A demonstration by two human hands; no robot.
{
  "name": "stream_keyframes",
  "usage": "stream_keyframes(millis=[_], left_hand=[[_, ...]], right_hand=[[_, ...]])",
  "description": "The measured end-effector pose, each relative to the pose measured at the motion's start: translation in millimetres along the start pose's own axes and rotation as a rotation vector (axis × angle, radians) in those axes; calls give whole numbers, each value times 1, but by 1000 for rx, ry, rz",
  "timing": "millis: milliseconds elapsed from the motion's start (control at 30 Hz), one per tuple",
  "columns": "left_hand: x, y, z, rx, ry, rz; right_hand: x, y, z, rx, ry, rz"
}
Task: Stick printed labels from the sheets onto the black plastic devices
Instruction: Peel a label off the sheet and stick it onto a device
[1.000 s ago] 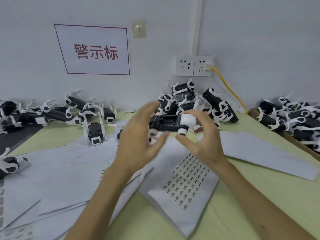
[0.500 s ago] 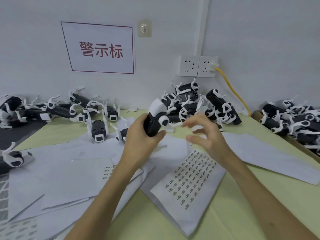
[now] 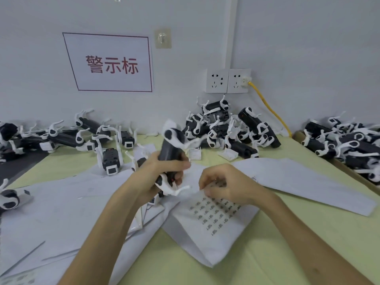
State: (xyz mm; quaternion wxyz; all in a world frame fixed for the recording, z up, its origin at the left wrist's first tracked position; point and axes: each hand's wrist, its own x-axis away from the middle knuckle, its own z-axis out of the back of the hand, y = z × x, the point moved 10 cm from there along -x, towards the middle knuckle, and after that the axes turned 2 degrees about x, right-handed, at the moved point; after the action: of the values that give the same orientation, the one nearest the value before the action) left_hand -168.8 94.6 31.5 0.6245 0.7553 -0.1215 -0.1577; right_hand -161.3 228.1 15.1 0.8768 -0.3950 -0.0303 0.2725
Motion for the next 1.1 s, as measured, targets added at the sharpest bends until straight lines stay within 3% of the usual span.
stream_keyframes(millis=[100,233,733,967,1100], left_hand=[[-2,-13,-2,-233,9,80],[-2,-20,-5,-381,-5,100],[-7,-35,-23,-141,58,38],[-6,-34,-21,-148,119,18],[-6,-33,-19,-134,189,-15]], right_hand=[[3,-10,19,-139,152,81],[5,-13,21,-254,204,136],[5,-12,34,-270,230,178],[8,-15,42,-145,288,164],[17,-35,48,143,404,288]])
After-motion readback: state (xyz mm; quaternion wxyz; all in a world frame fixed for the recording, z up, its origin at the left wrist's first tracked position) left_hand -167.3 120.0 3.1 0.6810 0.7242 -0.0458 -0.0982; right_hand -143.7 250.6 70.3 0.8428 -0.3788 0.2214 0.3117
